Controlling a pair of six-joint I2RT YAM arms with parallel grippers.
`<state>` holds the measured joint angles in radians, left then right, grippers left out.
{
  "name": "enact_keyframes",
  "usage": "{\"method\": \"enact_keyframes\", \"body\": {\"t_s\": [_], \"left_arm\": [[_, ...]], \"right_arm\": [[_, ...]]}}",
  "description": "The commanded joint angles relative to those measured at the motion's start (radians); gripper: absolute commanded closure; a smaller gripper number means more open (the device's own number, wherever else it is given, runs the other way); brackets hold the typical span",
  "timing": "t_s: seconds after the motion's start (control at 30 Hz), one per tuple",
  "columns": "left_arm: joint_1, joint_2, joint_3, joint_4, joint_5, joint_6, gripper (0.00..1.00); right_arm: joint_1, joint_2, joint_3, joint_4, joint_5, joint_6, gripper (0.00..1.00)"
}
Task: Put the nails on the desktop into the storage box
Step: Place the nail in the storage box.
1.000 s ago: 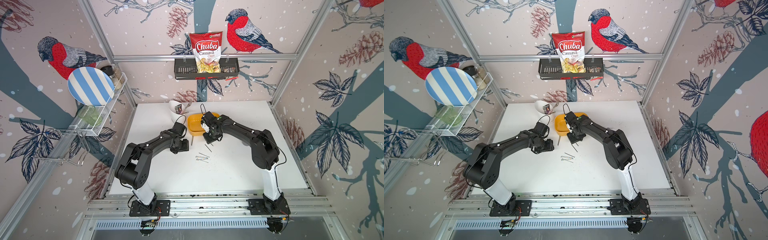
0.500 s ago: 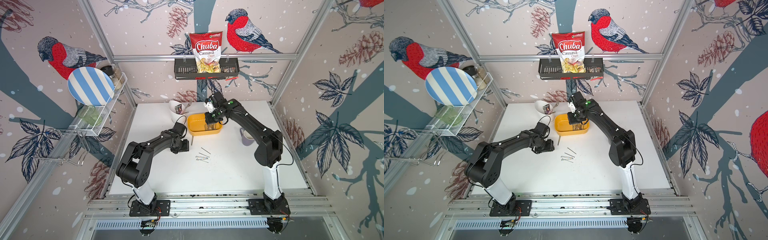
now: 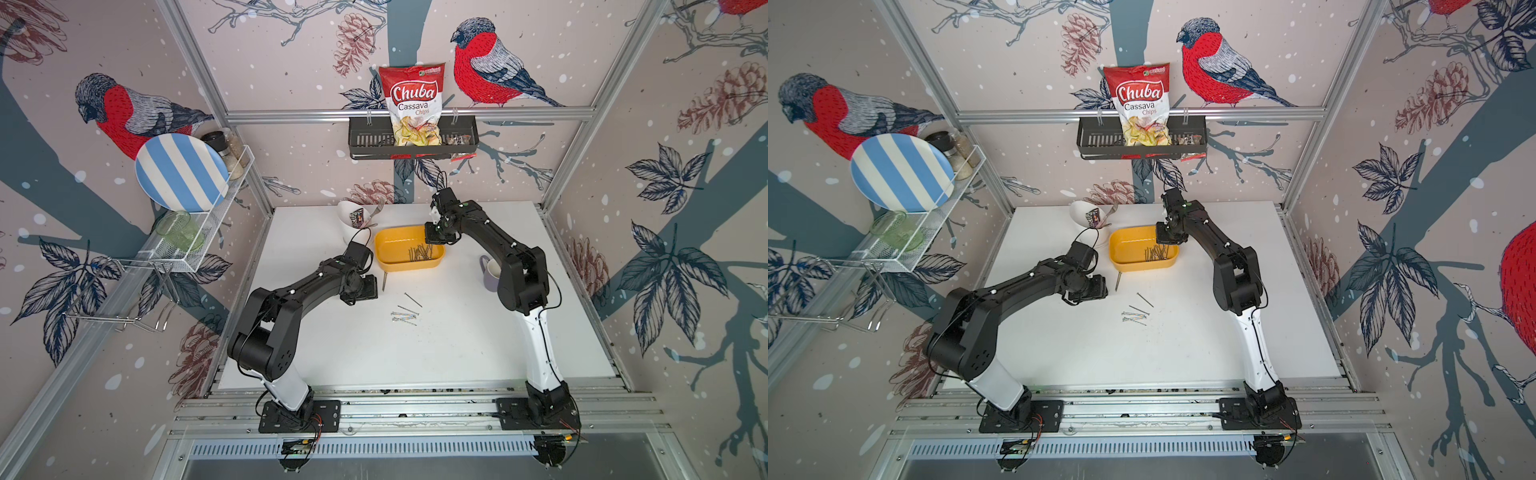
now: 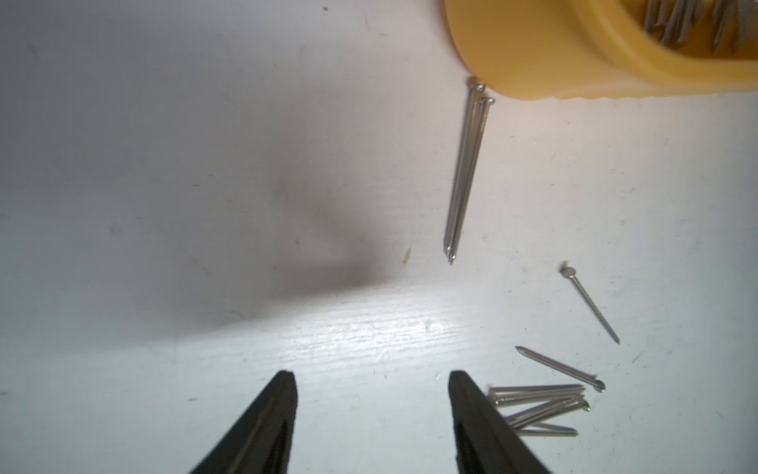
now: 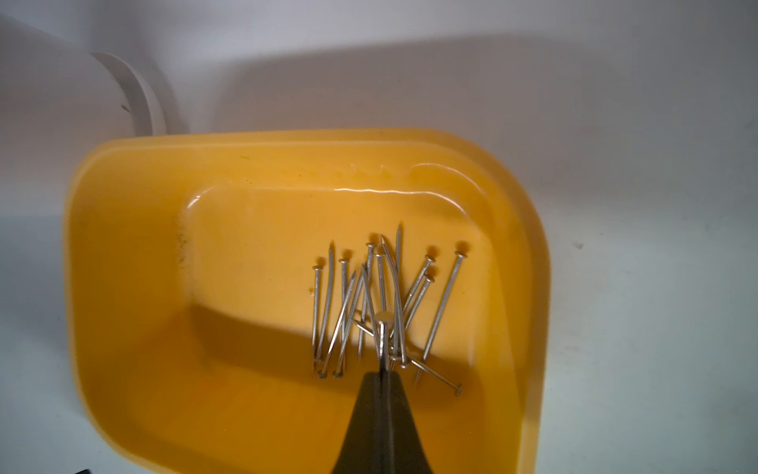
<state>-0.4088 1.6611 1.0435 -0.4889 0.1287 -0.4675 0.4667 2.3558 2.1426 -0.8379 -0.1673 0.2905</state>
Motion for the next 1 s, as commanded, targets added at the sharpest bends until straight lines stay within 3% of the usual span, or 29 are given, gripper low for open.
{"method": "enact_keyframes", "body": {"t_s": [0.0, 0.2, 0.33, 0.6, 0.8, 0.97], "left_arm": [[0.001, -0.011, 0.017, -0.028, -0.003, -0.026, 0.38], [-0.001, -0.027, 0.027, -0.022, 0.021, -0.058, 0.38], [-0.001, -0.034, 0.031, -0.015, 0.037, -0.071, 0.38], [-0.002, -0.009, 0.080, 0.007, 0.075, -0.072, 0.37], [-0.013, -0.003, 0.067, 0.057, 0.101, -0.099, 0.37], [-0.016, -0.032, 0.007, 0.094, 0.092, -0.117, 0.37]], "right_arm": [[-0.002, 0.006, -0.051, 0.061, -0.002, 0.014, 1.00], [-0.010, 0.020, -0.104, 0.081, -0.017, 0.013, 1.00], [-0.011, 0.018, -0.105, 0.080, -0.020, 0.010, 0.85], [0.038, -0.136, -0.120, 0.085, 0.010, -0.040, 0.70], [0.142, -0.277, -0.293, 0.038, 0.015, -0.103, 0.54], [0.233, -0.353, -0.476, 0.005, 0.084, -0.139, 0.52]]}}
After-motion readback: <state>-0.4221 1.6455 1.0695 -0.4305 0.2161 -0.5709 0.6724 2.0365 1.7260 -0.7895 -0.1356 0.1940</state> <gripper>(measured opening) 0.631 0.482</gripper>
